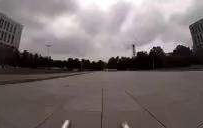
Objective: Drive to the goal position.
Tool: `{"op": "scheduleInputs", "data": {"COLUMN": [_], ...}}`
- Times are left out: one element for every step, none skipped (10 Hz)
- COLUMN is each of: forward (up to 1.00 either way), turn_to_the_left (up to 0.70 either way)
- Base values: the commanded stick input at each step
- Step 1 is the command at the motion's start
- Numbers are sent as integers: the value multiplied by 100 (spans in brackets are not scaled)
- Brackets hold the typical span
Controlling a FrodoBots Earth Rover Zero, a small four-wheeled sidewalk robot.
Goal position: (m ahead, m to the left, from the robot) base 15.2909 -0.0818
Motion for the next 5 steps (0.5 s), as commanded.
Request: {"op": "scheduleInputs", "data": {"forward": [100, 100, 100, 100, 100], "turn_to_the_left": [0, 0, -29, -21, -5]}}
